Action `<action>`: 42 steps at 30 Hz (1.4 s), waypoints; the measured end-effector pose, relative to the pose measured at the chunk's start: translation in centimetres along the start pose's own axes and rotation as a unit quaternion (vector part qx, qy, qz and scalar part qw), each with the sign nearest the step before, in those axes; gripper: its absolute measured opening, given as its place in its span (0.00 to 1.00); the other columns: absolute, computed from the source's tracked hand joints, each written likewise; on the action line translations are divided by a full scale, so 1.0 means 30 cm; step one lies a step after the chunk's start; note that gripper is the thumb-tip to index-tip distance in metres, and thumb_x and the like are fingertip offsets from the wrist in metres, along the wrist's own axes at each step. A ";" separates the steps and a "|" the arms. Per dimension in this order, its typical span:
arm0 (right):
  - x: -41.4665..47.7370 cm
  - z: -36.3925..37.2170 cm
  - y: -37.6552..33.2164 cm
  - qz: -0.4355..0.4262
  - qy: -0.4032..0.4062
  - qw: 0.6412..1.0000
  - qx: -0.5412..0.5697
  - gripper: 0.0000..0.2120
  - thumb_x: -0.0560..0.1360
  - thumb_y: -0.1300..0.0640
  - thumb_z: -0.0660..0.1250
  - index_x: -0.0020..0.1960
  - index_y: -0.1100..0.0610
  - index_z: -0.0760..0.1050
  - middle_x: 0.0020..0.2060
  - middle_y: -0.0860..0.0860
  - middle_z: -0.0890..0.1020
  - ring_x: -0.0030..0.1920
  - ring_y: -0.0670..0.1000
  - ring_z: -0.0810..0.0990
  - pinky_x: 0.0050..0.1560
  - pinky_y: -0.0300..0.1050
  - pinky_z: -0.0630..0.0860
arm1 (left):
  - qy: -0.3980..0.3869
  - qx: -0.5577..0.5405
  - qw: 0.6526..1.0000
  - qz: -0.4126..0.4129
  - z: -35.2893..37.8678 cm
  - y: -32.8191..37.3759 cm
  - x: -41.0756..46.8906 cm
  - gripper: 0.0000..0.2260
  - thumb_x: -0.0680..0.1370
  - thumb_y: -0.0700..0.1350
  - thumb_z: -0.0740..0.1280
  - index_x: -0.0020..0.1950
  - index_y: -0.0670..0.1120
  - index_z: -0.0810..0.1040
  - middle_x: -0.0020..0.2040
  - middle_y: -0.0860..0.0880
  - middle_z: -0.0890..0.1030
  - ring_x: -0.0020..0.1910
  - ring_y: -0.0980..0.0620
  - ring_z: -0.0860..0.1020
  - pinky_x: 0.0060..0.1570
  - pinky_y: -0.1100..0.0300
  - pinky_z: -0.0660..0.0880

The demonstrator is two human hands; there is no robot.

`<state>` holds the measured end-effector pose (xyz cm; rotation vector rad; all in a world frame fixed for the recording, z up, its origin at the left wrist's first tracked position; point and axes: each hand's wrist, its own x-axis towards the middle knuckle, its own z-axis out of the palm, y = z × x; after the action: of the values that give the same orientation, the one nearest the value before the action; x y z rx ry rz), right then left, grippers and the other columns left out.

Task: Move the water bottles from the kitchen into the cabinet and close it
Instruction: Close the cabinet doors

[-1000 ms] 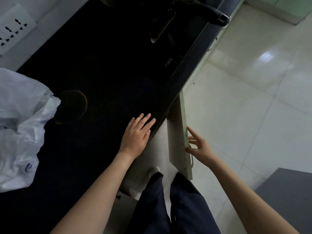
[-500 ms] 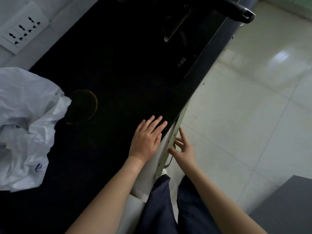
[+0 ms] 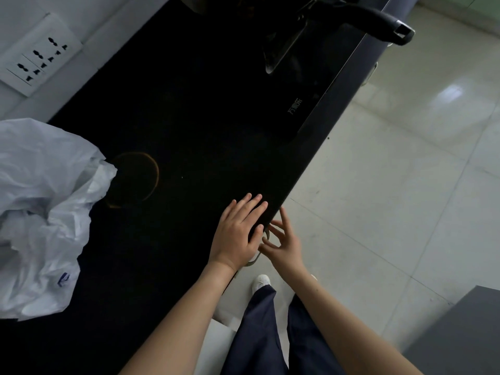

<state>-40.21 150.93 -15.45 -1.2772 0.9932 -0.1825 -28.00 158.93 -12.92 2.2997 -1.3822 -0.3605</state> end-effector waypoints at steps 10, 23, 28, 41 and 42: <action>0.008 0.037 -0.011 -0.015 0.025 1.000 -0.008 0.44 0.71 0.68 0.75 0.77 0.47 0.56 0.60 0.42 0.74 0.60 0.44 0.76 0.52 0.33 0.78 | 0.012 -0.012 1.000 -0.002 0.003 -0.002 -0.003 0.21 0.80 0.47 0.60 0.73 0.49 0.70 0.74 0.51 0.68 0.76 0.53 0.61 0.76 0.52 0.54; -0.112 -0.119 -0.306 -0.196 0.013 0.890 -0.411 0.23 0.79 0.55 0.66 0.73 0.55 0.68 0.67 0.51 0.74 0.68 0.51 0.70 0.66 0.39 0.65 | 0.010 -0.002 0.999 -0.031 -0.204 0.083 -0.053 0.21 0.80 0.52 0.55 0.70 0.47 0.74 0.67 0.47 0.76 0.68 0.48 0.72 0.68 0.50 0.70; -0.192 -0.108 -0.484 -0.362 0.027 0.806 -0.467 0.19 0.79 0.53 0.65 0.69 0.57 0.73 0.63 0.52 0.79 0.67 0.55 0.72 0.67 0.50 0.72 | 0.108 0.009 0.993 -0.046 -0.396 0.121 -0.133 0.19 0.80 0.51 0.58 0.67 0.46 0.76 0.64 0.48 0.79 0.66 0.51 0.74 0.66 0.53 0.72; -0.129 0.163 -0.522 -0.494 -0.264 0.613 -0.557 0.24 0.78 0.45 0.57 0.68 0.55 0.74 0.64 0.53 0.79 0.67 0.57 0.74 0.68 0.57 0.71 | 0.241 0.049 0.890 -0.384 -0.381 0.139 -0.524 0.21 0.79 0.53 0.57 0.69 0.45 0.75 0.65 0.47 0.78 0.64 0.48 0.74 0.64 0.51 0.72; -0.121 0.176 -0.518 -0.499 -0.301 0.587 -0.562 0.24 0.78 0.45 0.56 0.68 0.55 0.74 0.64 0.53 0.79 0.68 0.57 0.74 0.68 0.57 0.70 | 0.252 0.047 0.868 -0.425 -0.355 0.173 -0.552 0.22 0.79 0.53 0.57 0.69 0.45 0.74 0.64 0.47 0.78 0.64 0.47 0.75 0.64 0.50 0.72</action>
<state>-32.54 151.71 -0.51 -2.7374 -0.5245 0.0873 -35.19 173.86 -1.09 2.6982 -0.0897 0.0770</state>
